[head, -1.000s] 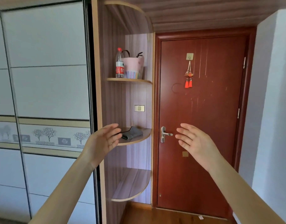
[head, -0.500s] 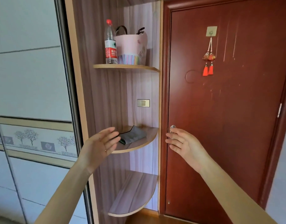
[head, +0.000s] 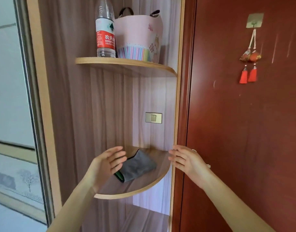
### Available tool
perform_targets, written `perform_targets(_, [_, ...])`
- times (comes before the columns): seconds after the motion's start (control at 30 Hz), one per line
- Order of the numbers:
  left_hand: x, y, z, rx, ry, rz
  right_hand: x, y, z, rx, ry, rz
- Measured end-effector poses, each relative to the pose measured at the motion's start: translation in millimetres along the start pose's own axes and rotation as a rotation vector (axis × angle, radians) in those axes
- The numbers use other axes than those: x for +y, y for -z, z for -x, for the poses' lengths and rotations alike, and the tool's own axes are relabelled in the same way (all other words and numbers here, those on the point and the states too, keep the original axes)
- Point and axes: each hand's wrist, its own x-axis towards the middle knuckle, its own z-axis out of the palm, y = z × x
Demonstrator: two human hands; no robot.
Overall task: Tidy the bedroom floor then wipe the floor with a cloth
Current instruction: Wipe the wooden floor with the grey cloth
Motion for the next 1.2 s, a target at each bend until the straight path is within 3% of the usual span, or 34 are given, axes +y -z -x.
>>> perform_targets(0.23, [-37.8,22.2,-96.9,0.038,0.022,-0.163,43.3,-5.5,-116.3,-0.098,-0.070,0.079])
perform_targets(0.37, [-63.7,32.5,-129.8,0.078,-0.026,-0.448,73.6,-9.8,-168.3,-0.123,-0.124,0.281])
perform_targets(0.43, [-86.9,38.1,-147.6,0.050,-0.045,-0.663,92.5,-10.6,-197.3,-0.182,-0.110,0.438])
perform_targets(0.57, [-149.8,55.7,-182.8,0.059,-0.036,-1.348,137.7,-9.9,-249.6,-0.325,0.098,0.851])
perform_targets(0.63, [-173.1,60.0,-186.2,0.118,-0.110,-1.603,163.8,-8.3,-266.3,-0.515,0.190,1.111])
perform_targets(0.7, [-191.7,60.9,-189.4,0.091,-0.116,-1.670,198.2,-2.5,-274.2,-0.633,0.248,1.405])
perform_targets(0.73, [-197.3,63.7,-192.5,0.103,-0.131,-1.681,215.9,2.3,-275.5,-0.596,0.356,1.510])
perform_targets(0.83, [-198.5,71.4,-199.1,0.189,-0.218,-1.784,244.8,4.8,-274.2,-0.560,0.497,1.433])
perform_targets(0.97, [-201.5,76.8,-197.5,0.137,-0.114,-1.690,251.3,11.5,-283.8,-0.584,0.568,1.423])
perform_targets(1.2, [-192.9,62.3,-180.8,0.288,-0.185,-1.667,247.8,27.3,-296.6,-0.791,0.665,1.457])
